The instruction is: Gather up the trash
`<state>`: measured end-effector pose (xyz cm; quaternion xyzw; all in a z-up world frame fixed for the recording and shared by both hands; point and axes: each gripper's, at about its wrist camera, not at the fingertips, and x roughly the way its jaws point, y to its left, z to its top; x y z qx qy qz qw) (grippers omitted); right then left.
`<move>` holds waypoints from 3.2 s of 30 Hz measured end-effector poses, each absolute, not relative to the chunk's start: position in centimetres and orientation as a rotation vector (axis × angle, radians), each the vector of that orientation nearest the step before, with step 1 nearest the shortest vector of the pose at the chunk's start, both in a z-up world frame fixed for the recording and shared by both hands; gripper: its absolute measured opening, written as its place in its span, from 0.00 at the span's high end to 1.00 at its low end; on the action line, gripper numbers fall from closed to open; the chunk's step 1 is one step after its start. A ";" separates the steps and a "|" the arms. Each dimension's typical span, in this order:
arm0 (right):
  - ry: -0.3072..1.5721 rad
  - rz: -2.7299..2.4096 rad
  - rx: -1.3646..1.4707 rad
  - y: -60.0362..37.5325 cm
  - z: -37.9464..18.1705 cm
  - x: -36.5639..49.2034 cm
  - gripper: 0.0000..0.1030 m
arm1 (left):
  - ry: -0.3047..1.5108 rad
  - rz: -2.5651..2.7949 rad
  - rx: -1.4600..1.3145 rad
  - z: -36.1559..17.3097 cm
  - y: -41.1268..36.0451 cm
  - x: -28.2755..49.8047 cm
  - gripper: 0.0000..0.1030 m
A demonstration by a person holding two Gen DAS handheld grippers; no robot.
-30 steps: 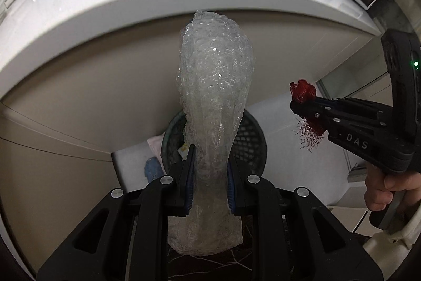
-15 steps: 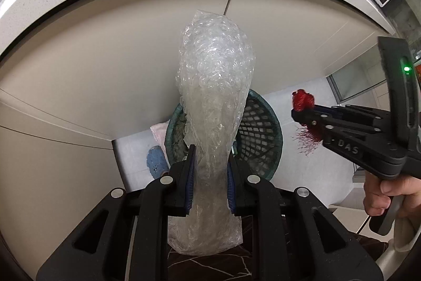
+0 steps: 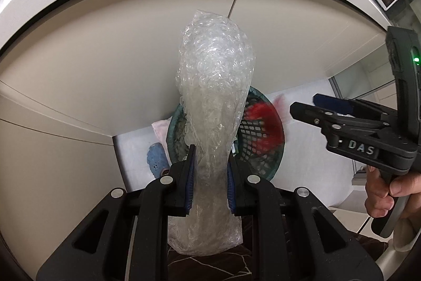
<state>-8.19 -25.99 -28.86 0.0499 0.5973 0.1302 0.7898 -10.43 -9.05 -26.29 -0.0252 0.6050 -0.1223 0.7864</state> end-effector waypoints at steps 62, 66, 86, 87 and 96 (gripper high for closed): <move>1.067 0.151 0.036 -31.0 -15.6 -9.3 0.07 | 1.170 -0.205 -0.158 -20.9 -9.9 -8.9 0.06; 1.044 0.164 0.026 -30.2 -12.3 -9.4 0.07 | 1.100 -0.157 -0.147 -15.3 -8.7 -9.4 0.06; 1.027 0.130 -0.026 -28.9 -4.3 -12.7 0.07 | 1.048 -0.040 -0.162 -5.3 -4.9 -14.1 0.06; 1.025 0.129 -0.034 -28.9 -4.3 -12.8 0.07 | 1.047 -0.037 -0.158 -5.3 -5.0 -14.2 0.06; 1.028 0.115 -0.047 -28.4 -4.6 -13.1 0.07 | 1.057 -0.036 -0.146 -5.9 -5.5 -14.2 0.06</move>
